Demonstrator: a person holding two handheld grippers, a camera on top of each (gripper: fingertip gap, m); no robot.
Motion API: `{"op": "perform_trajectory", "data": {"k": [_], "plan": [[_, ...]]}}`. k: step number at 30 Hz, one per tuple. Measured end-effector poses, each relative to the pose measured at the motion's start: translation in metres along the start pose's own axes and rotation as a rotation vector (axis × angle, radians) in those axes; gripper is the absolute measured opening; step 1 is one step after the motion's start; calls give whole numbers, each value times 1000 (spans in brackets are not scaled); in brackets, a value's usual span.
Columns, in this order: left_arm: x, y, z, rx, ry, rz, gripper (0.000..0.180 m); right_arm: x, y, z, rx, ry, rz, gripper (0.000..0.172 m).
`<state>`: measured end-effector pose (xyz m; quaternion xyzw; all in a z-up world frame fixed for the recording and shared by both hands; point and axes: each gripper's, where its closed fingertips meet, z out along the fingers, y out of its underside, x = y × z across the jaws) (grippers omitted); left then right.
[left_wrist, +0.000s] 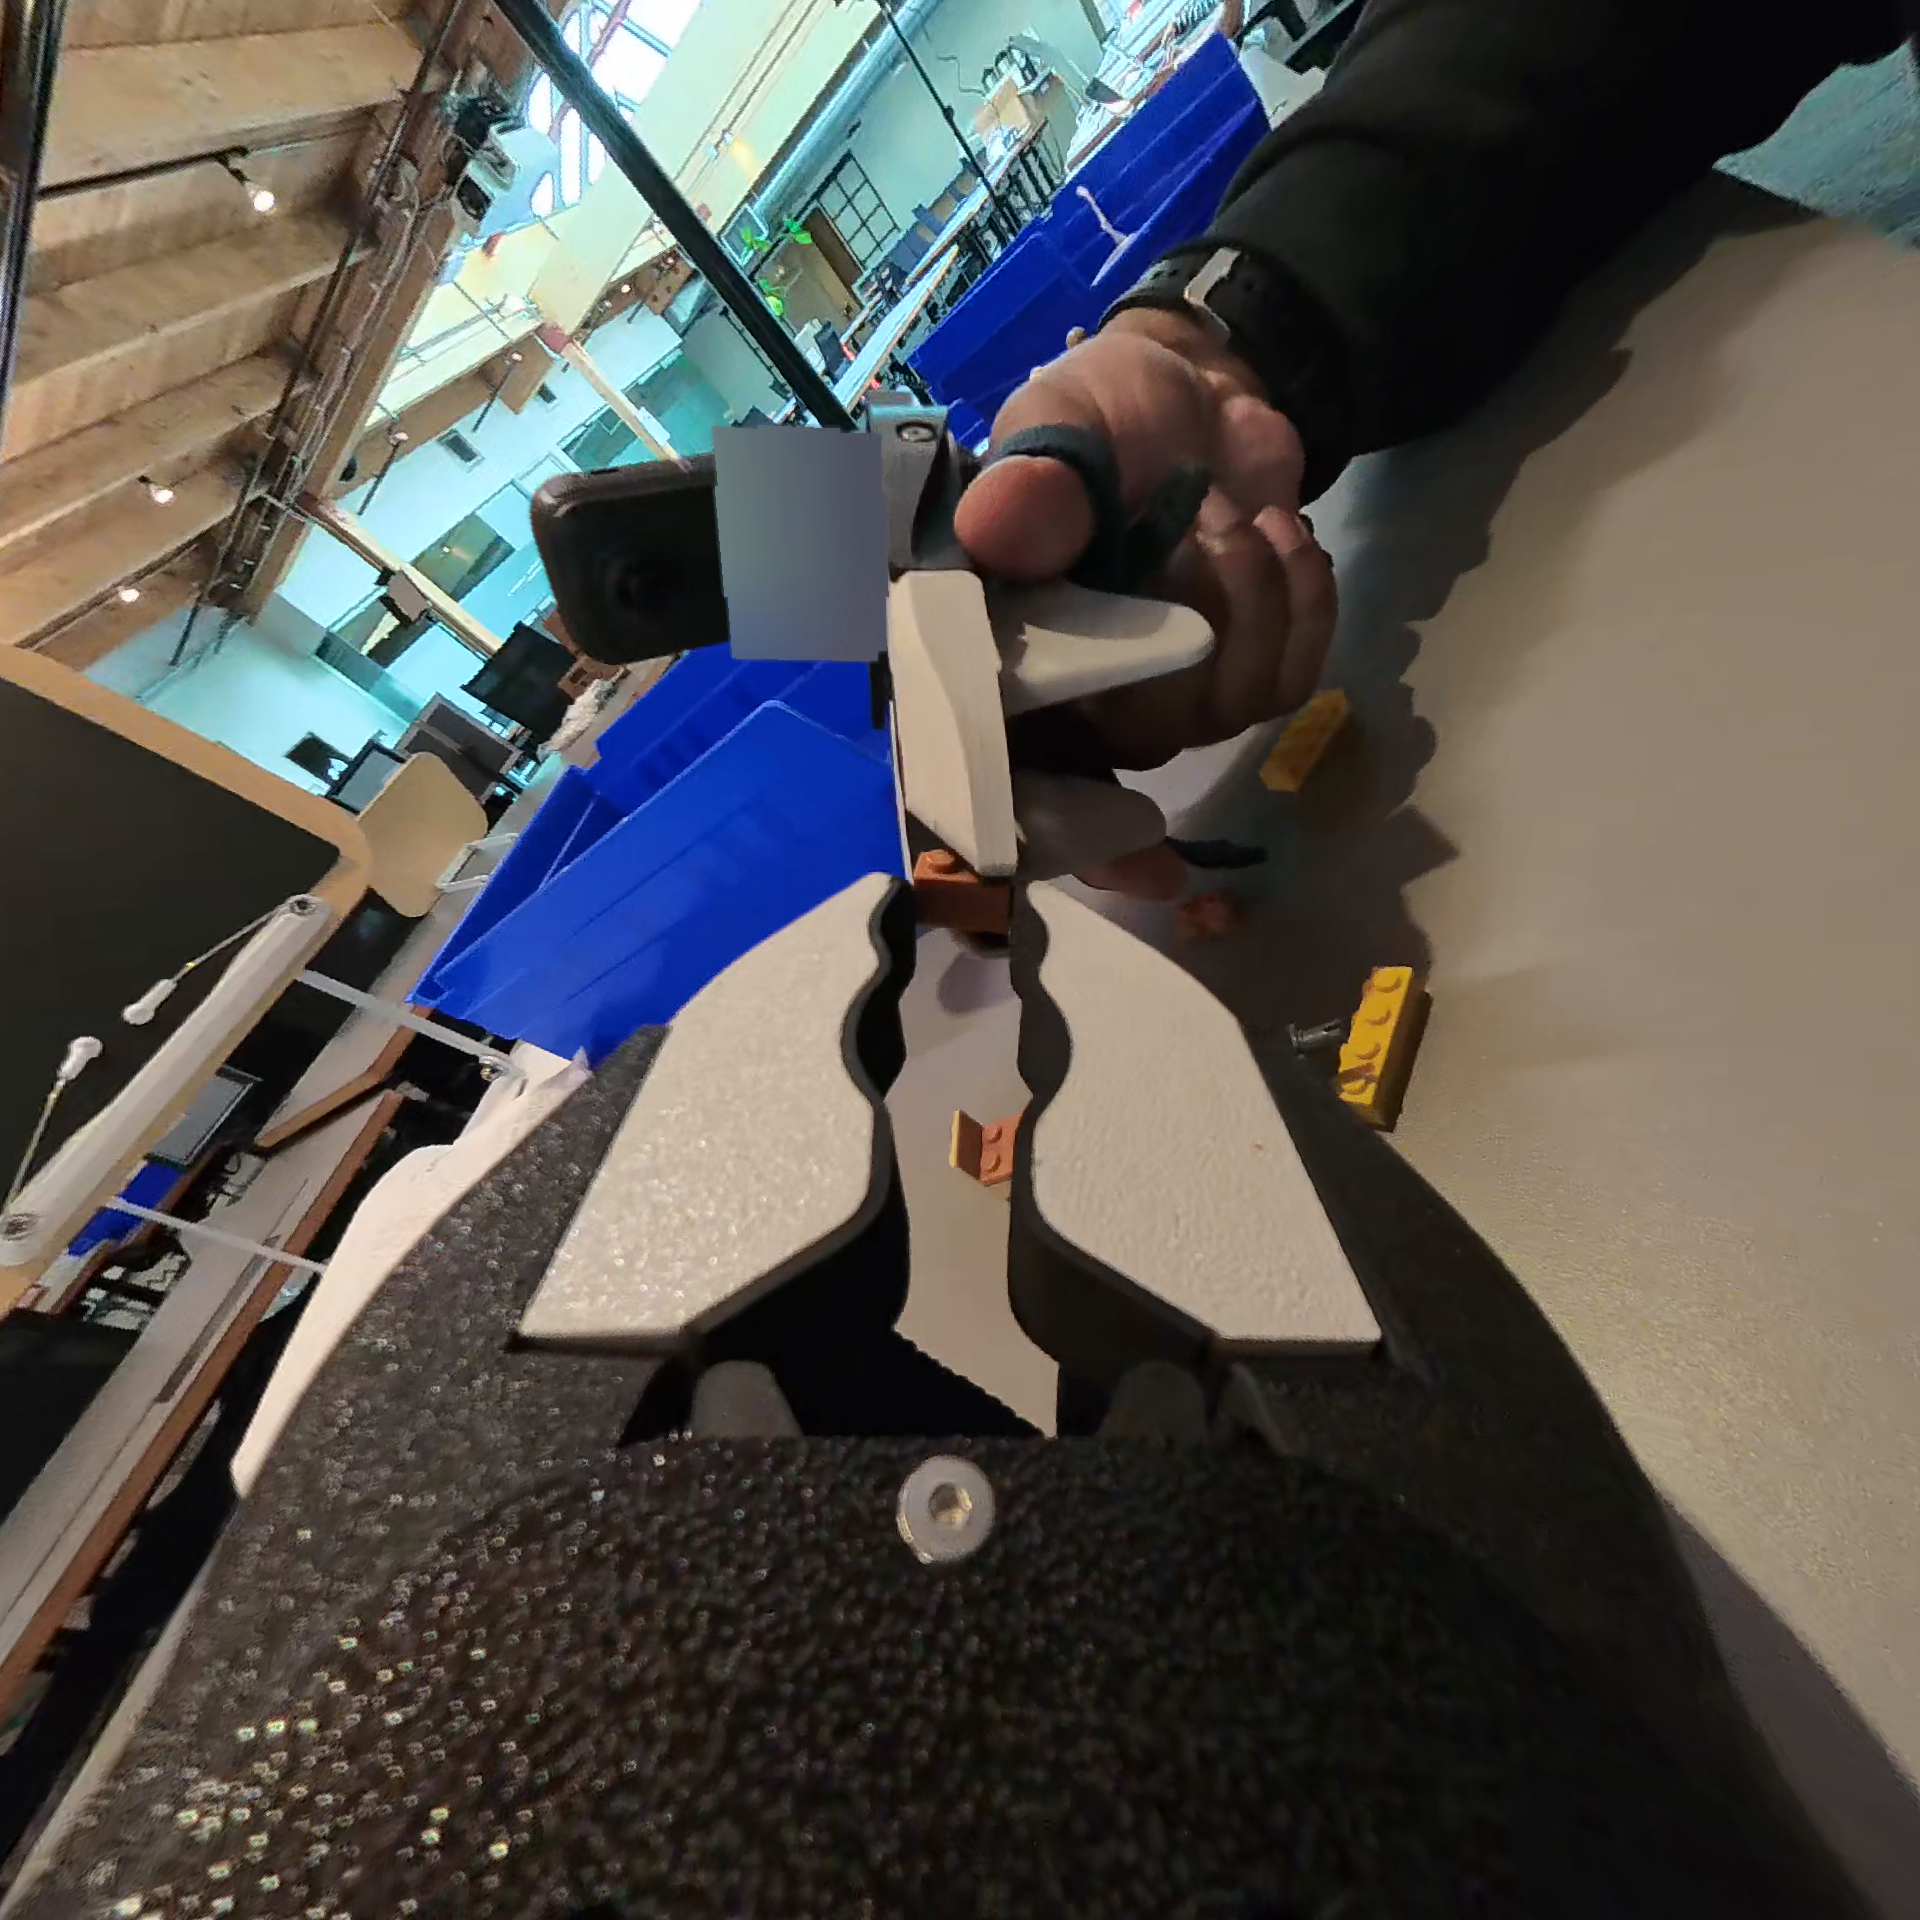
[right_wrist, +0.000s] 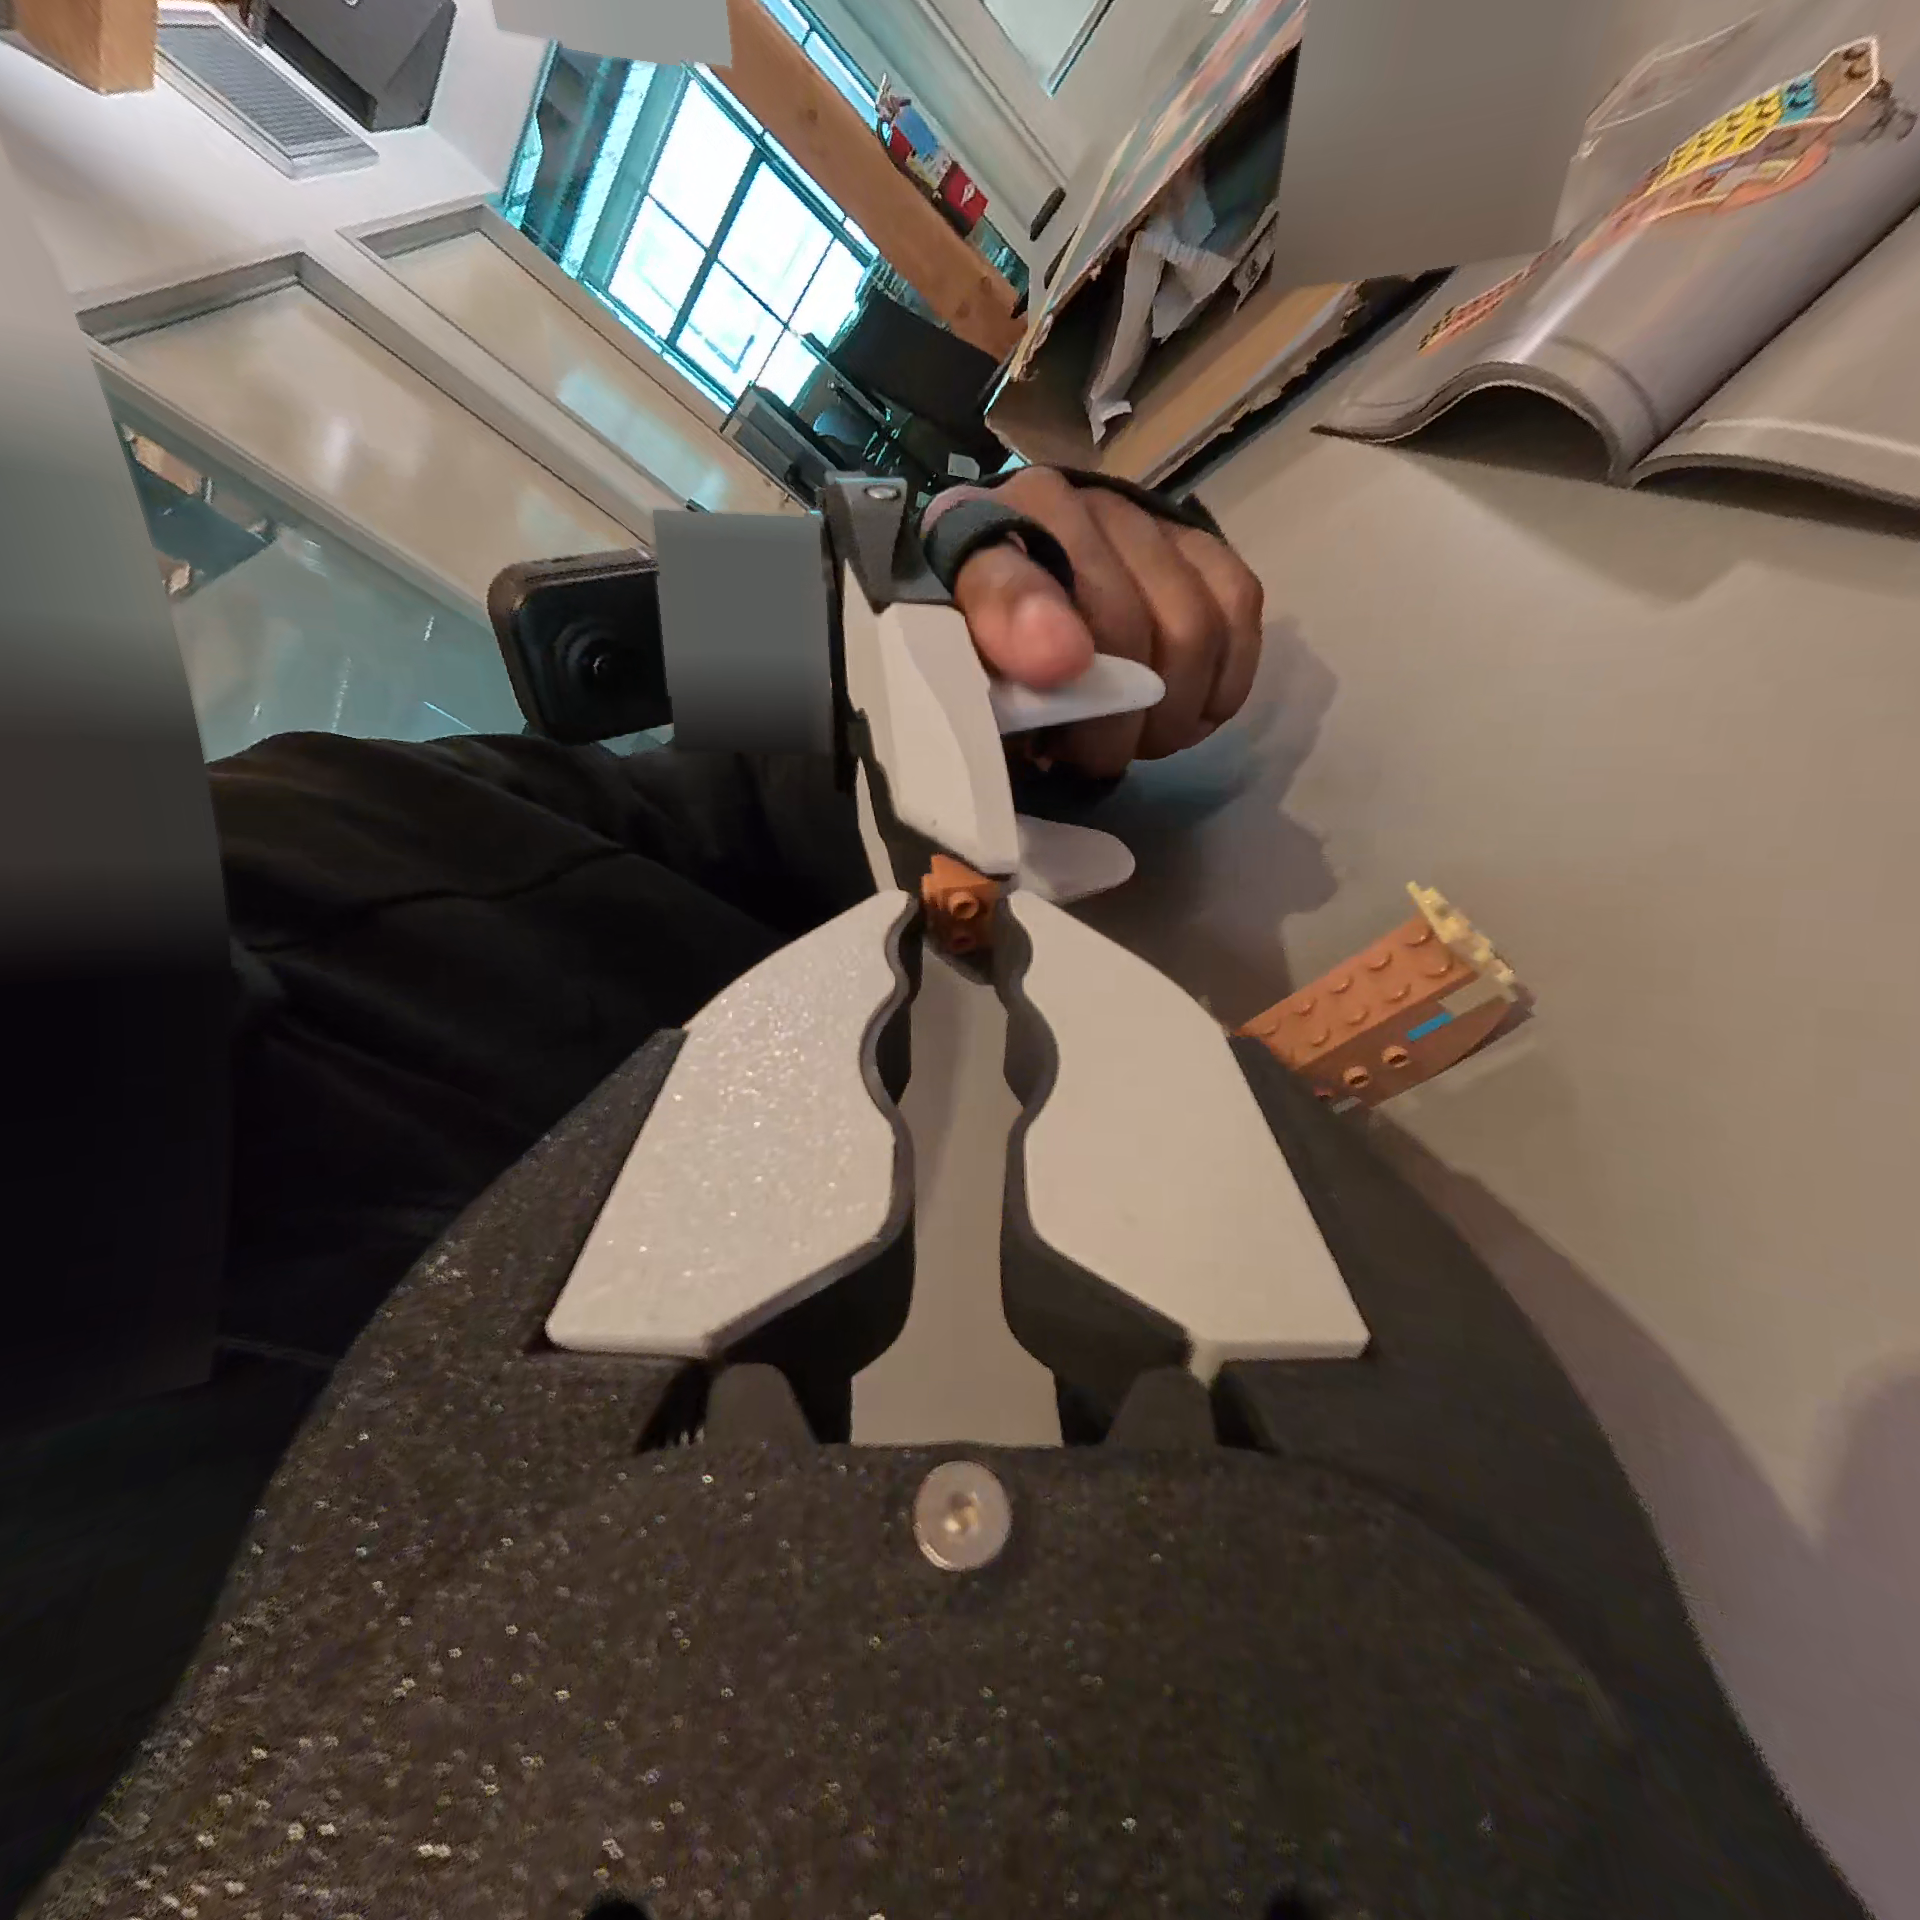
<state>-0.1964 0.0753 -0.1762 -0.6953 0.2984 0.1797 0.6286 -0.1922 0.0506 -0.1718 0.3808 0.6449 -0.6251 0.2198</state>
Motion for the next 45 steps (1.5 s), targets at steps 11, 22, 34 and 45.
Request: {"op": "perform_trajectory", "data": {"k": [11, 22, 34, 45], "plan": [[-1, 21, 10, -129, -16, -299, 17, 28, -7, -24, -78, 412, -240, 17], [4, 23, 12, -151, -18, -221, 17, 27, 1, -16, -74, 265, -68, 13], [-1, 32, 8, -180, -7, -281, 18, 45, 0, -21, -56, 297, -11, 10], [11, 76, -9, -422, 131, -335, 41, 70, 9, -19, -104, 382, 63, 10]]}}
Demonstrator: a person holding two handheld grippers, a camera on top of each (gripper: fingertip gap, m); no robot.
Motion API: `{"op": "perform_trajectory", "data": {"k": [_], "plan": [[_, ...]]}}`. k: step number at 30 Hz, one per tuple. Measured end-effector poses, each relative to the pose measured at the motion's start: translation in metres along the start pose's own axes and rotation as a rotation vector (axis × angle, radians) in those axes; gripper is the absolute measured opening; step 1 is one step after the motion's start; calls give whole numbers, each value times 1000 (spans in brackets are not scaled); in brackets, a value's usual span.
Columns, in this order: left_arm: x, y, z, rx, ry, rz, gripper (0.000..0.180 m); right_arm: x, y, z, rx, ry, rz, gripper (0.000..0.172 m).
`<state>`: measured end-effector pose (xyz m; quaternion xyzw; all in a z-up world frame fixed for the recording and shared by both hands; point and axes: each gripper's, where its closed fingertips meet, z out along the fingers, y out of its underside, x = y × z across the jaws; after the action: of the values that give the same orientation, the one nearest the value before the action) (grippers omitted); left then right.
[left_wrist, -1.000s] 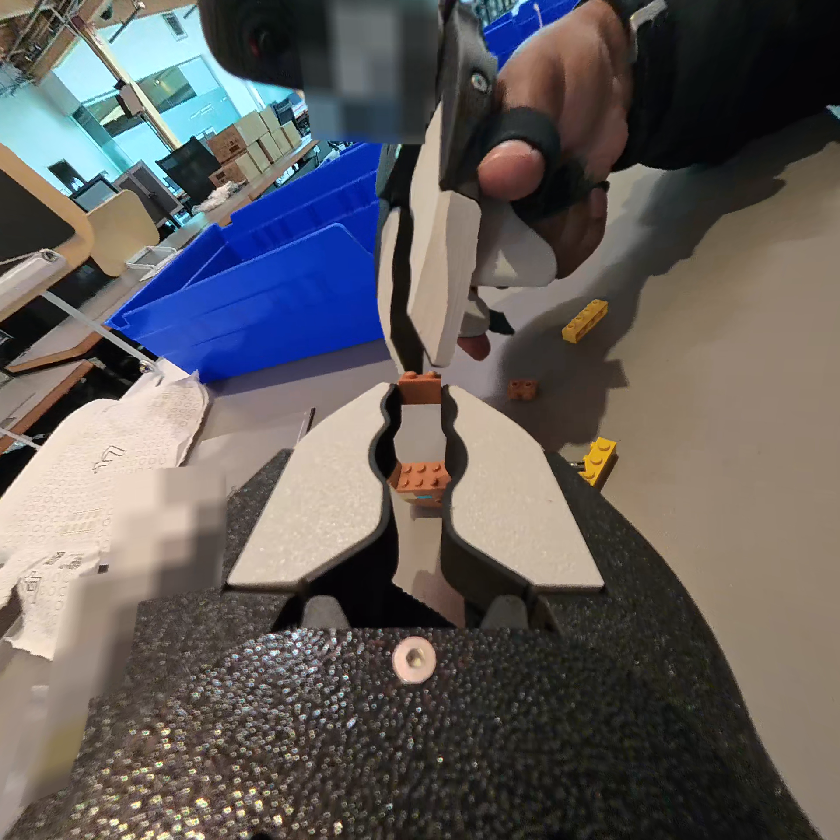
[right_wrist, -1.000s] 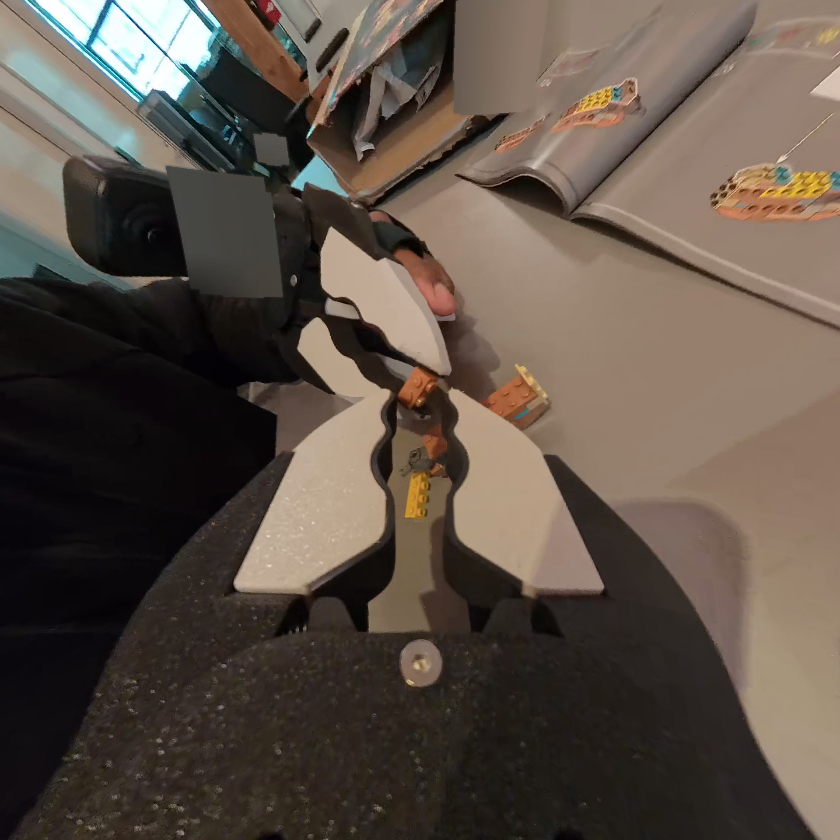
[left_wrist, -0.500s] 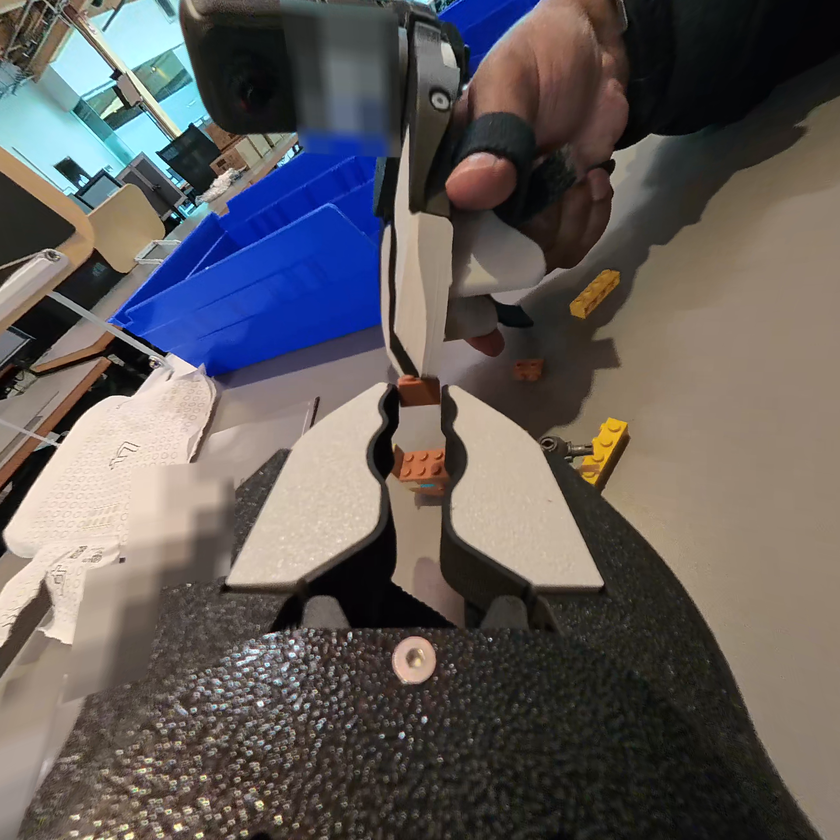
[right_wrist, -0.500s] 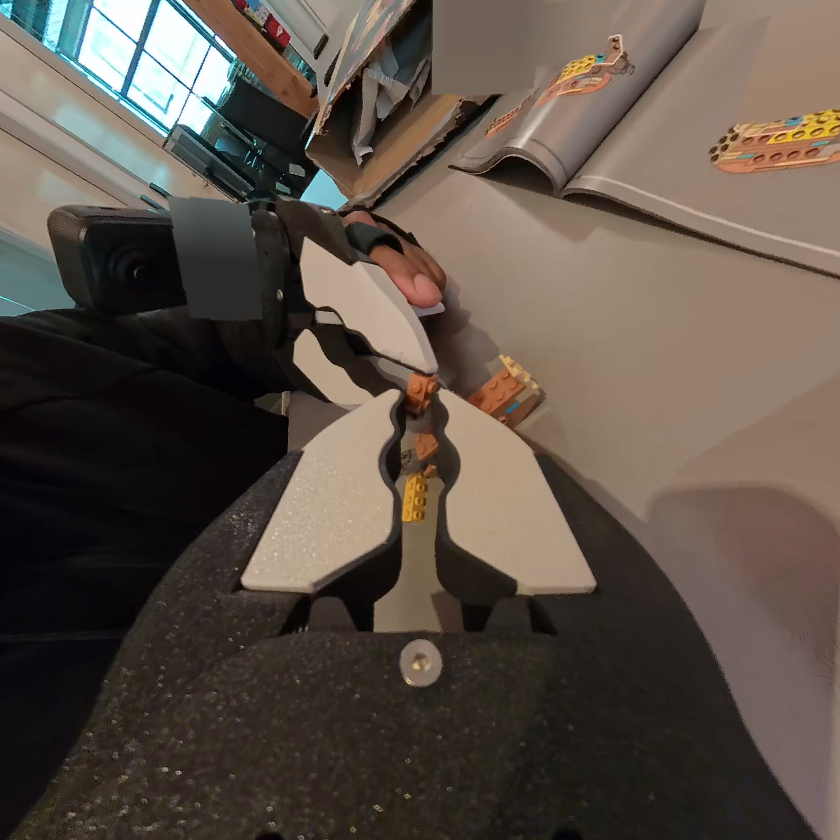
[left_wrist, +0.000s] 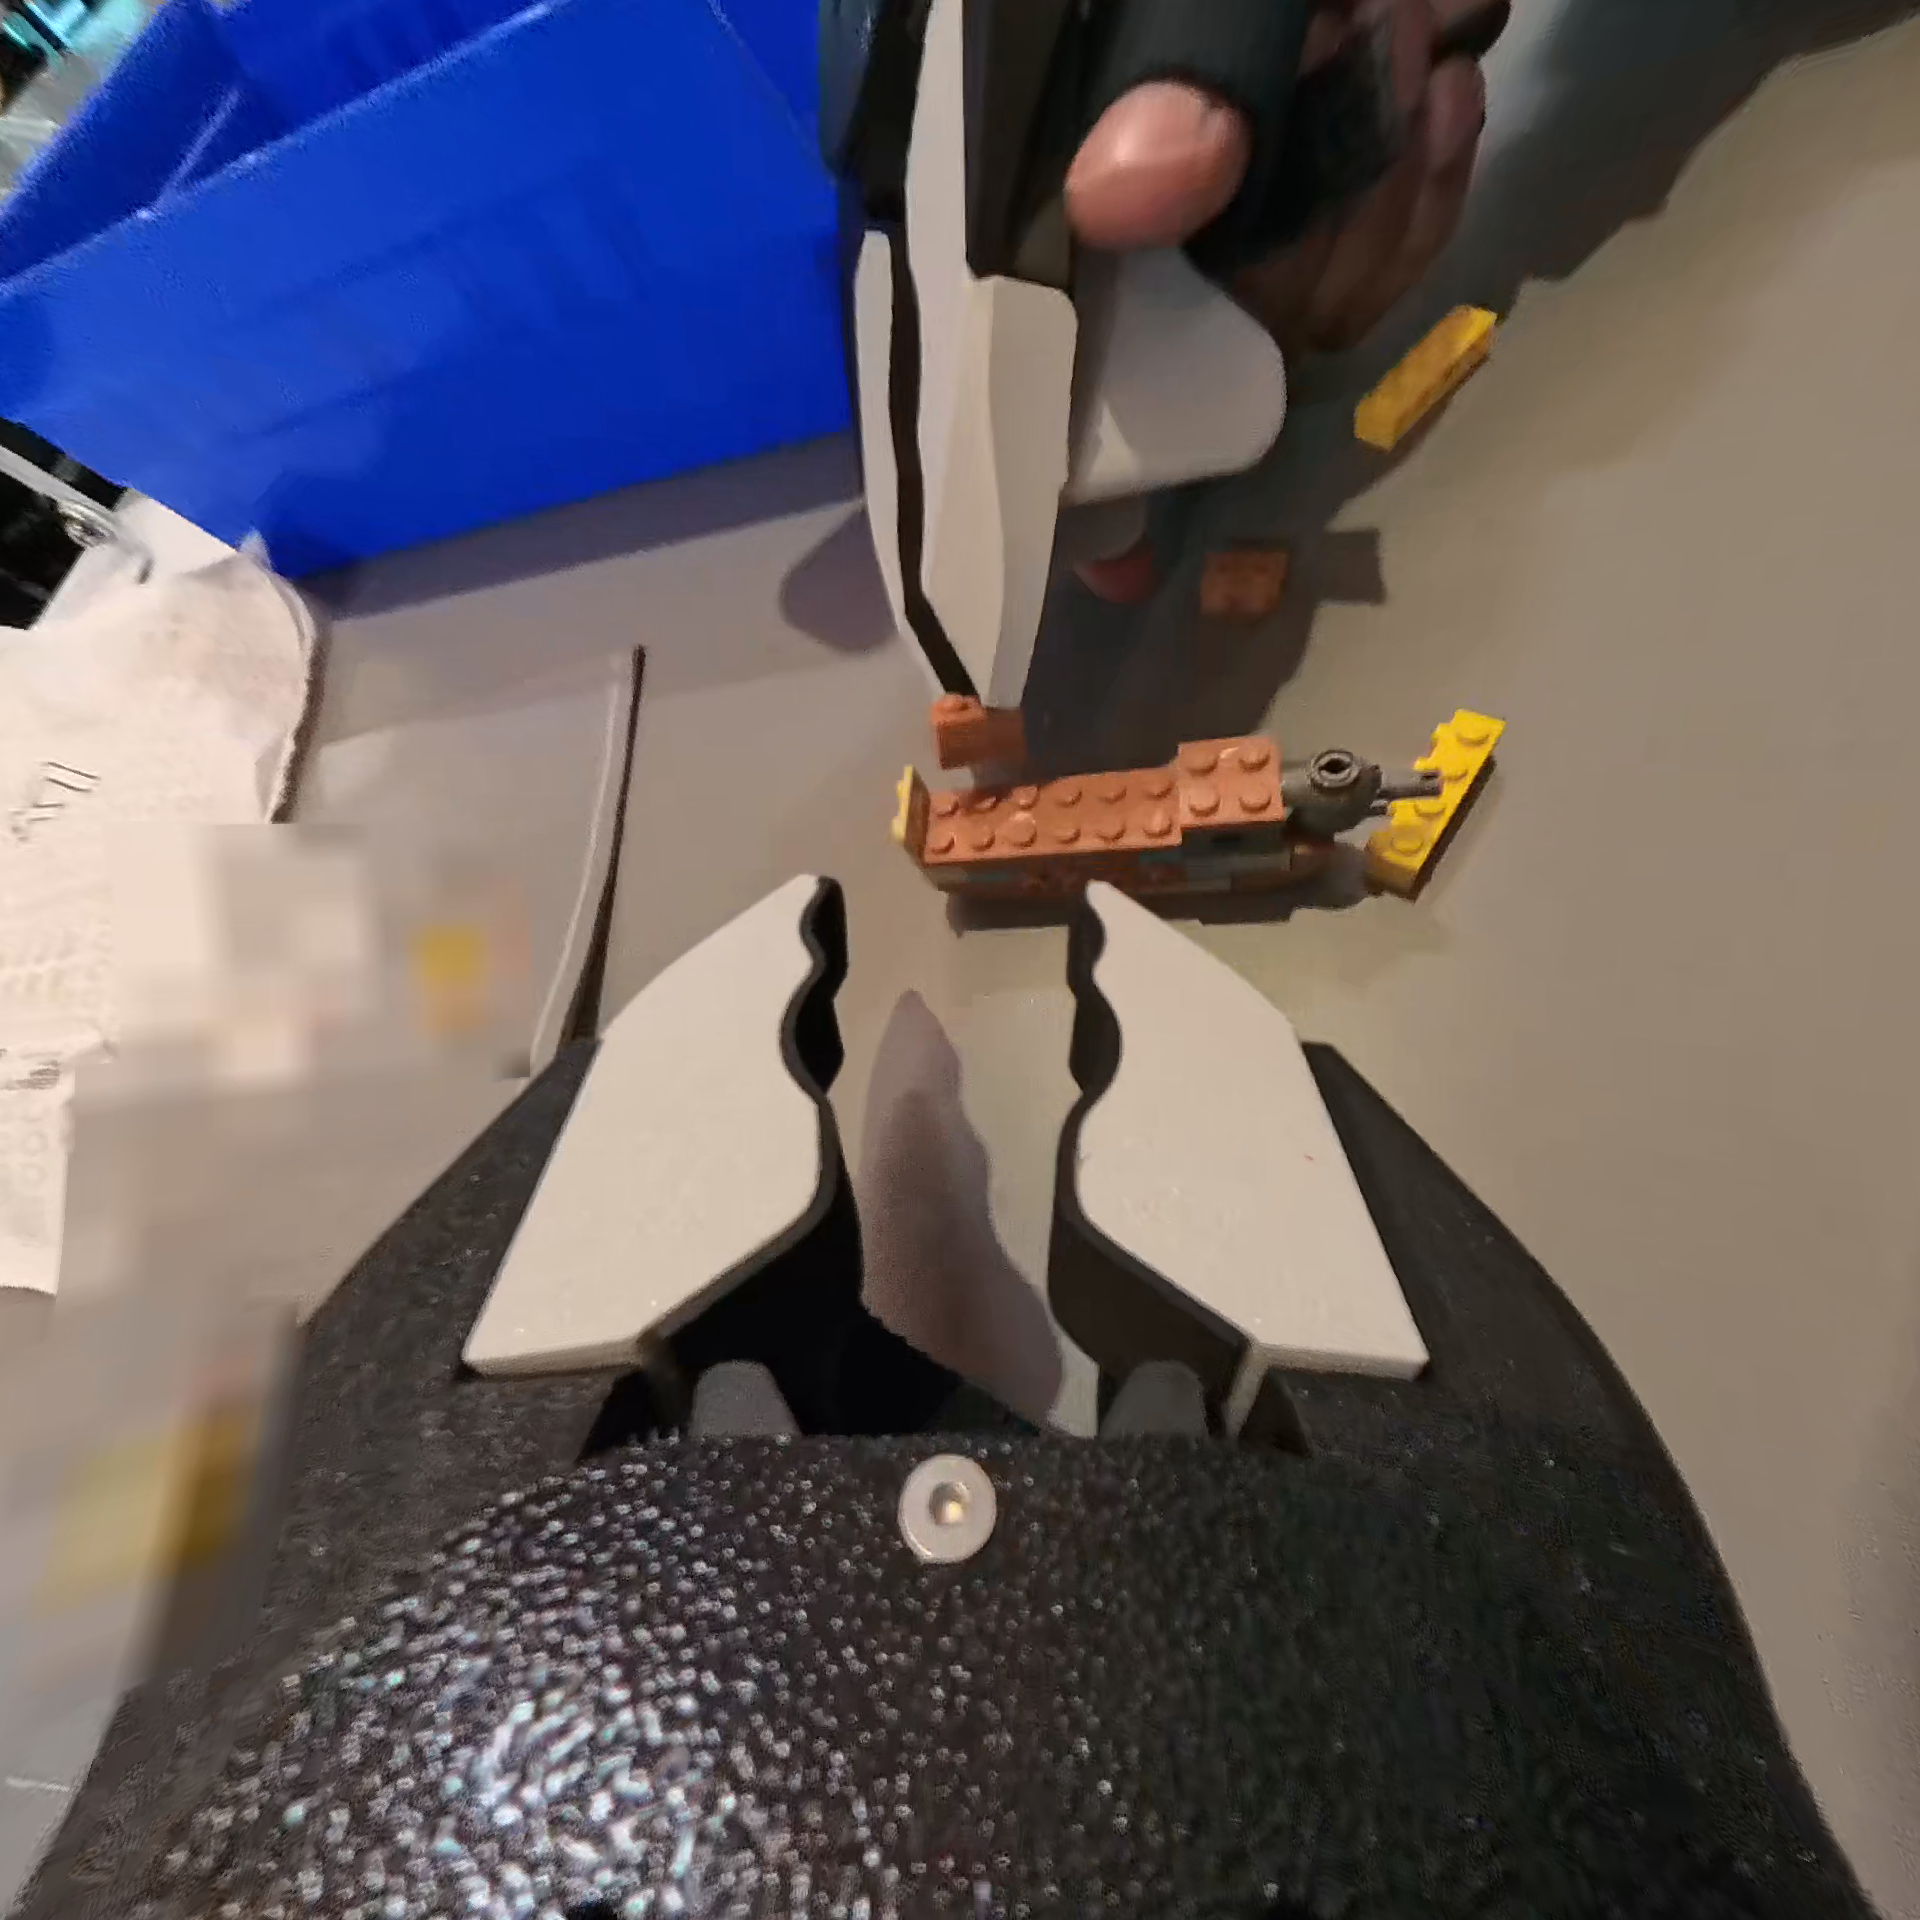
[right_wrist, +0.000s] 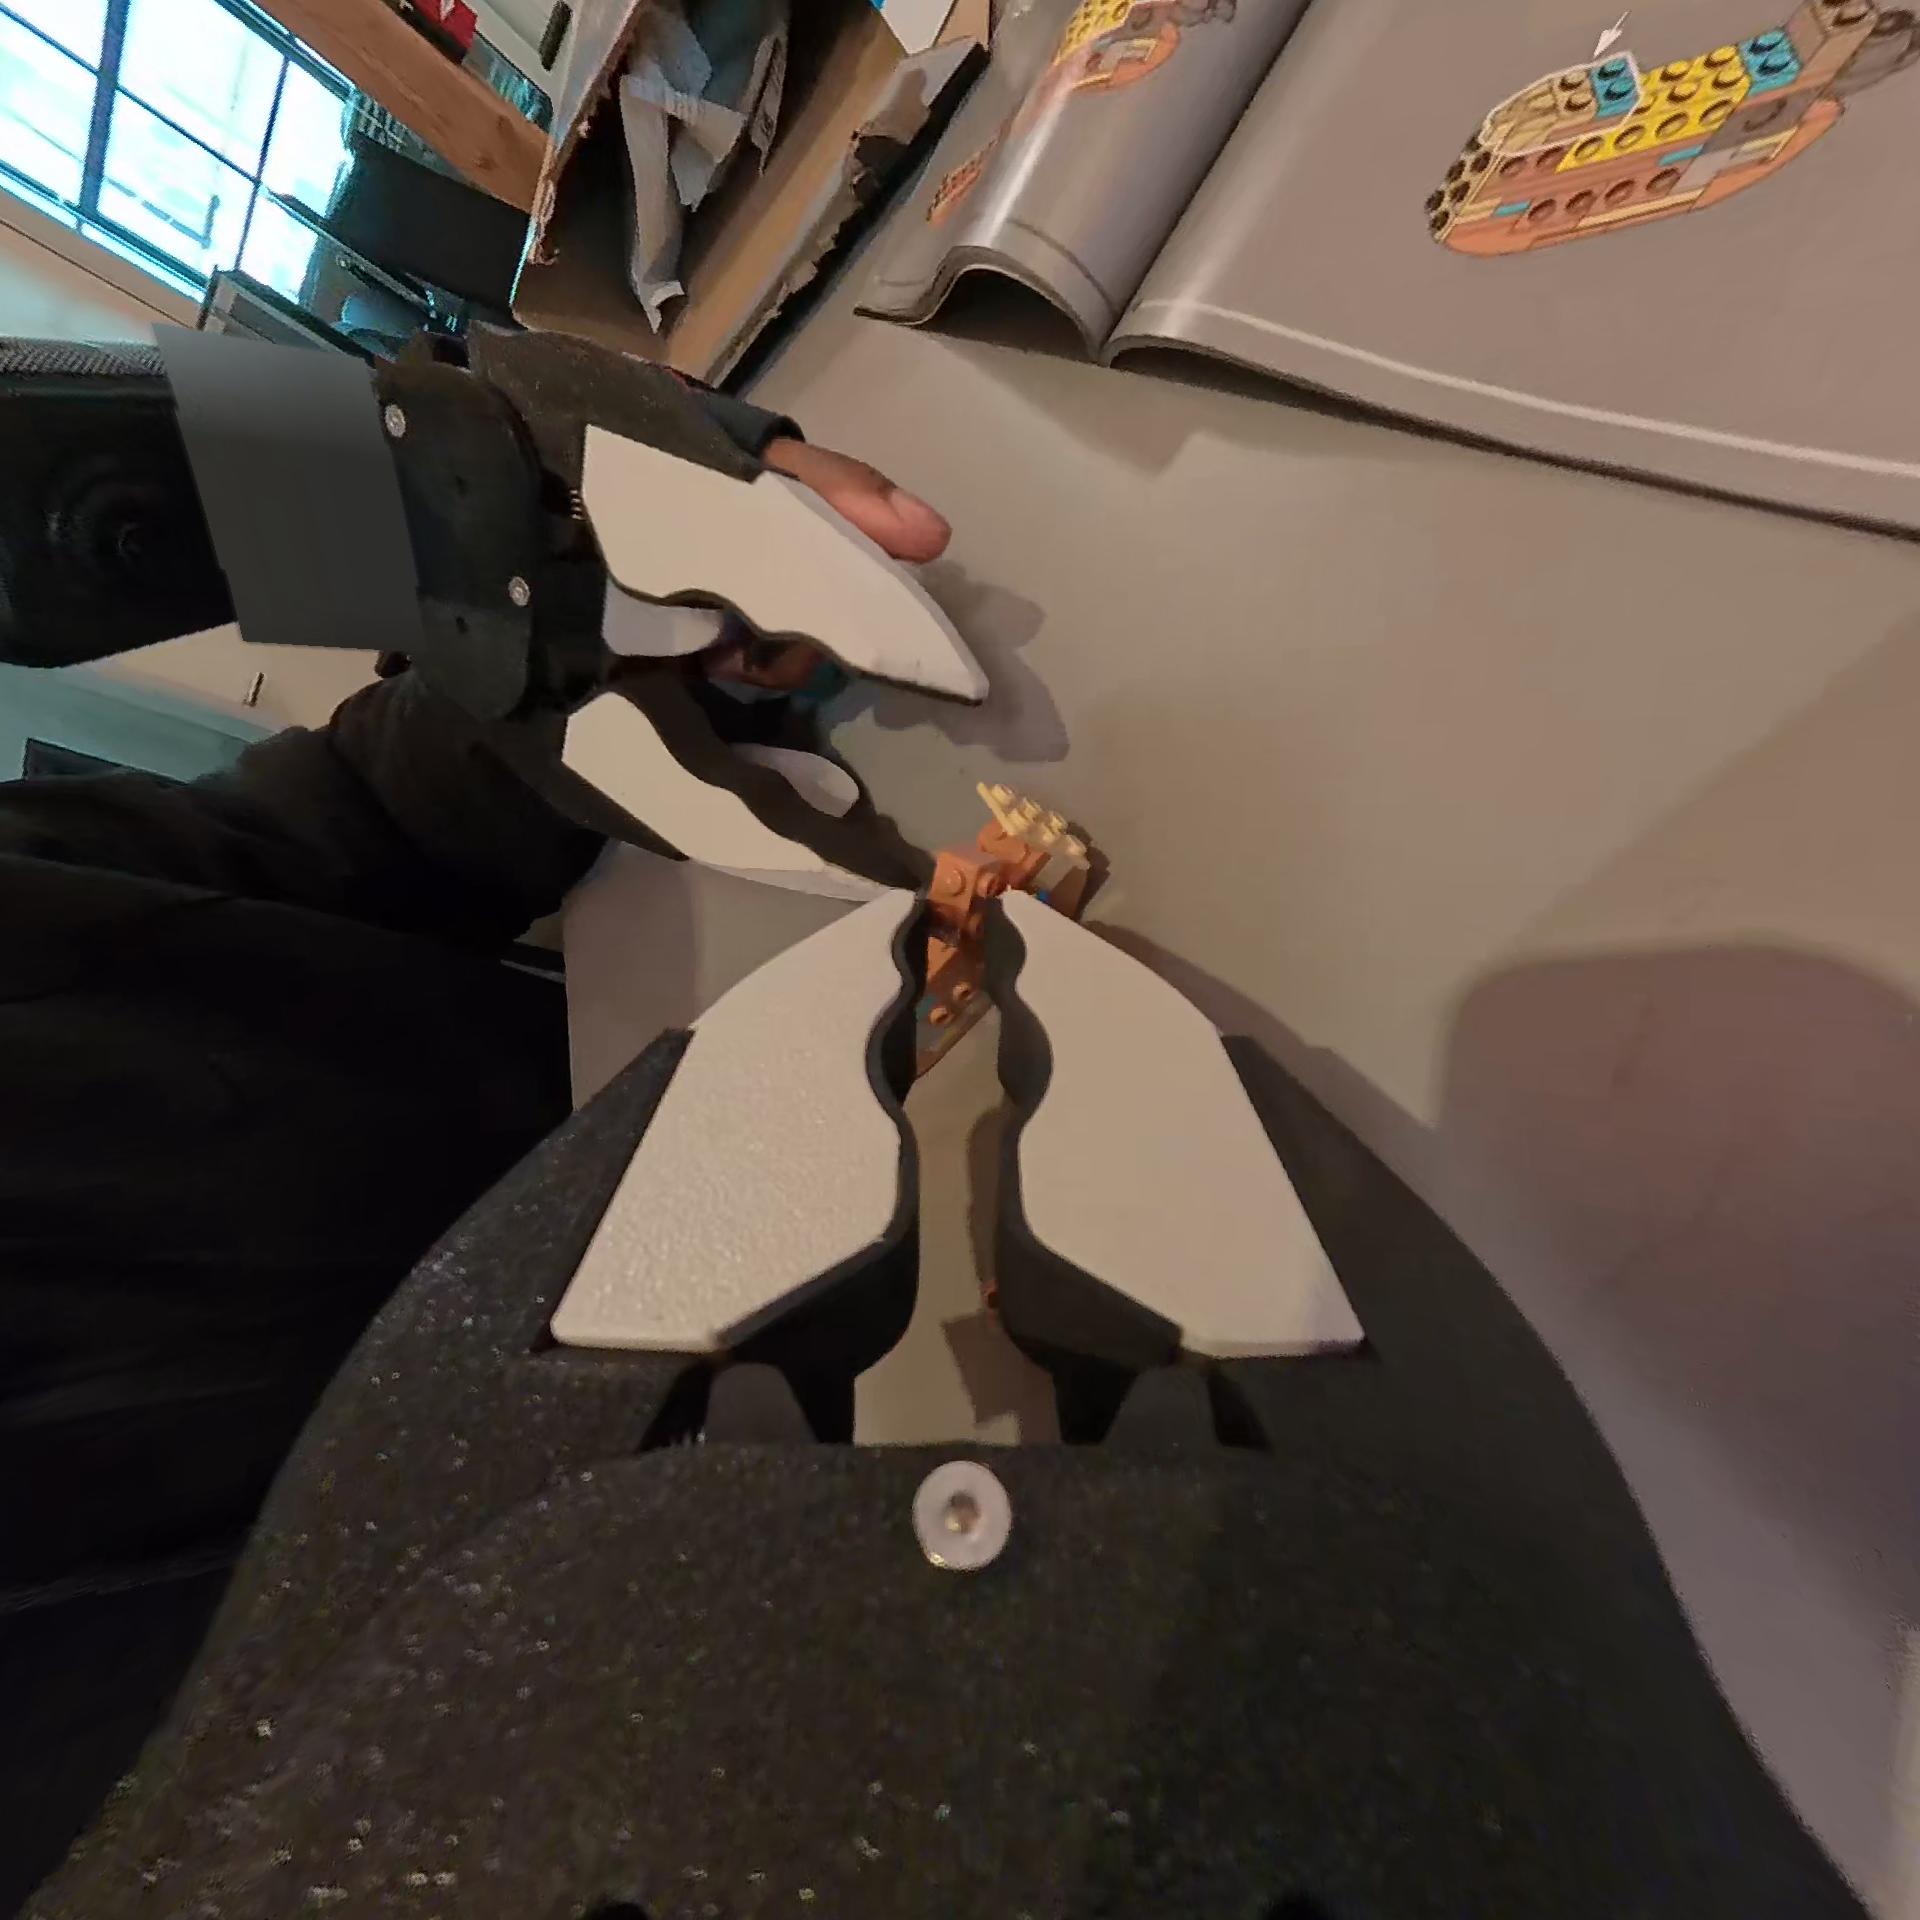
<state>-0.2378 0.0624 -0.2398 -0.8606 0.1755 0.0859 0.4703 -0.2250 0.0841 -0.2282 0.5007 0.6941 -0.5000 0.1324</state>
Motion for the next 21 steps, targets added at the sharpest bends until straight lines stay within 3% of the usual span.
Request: {"op": "perform_trajectory", "data": {"k": [12, 21], "plan": [[9, 10, 8, -84, 161, -57, 50, 1, 0, 6, -7, 2, 55, 10], [10, 9, 6, -73, 141, -30, 48, 1, 0, 7, 4, 10, 84, 10]]}}
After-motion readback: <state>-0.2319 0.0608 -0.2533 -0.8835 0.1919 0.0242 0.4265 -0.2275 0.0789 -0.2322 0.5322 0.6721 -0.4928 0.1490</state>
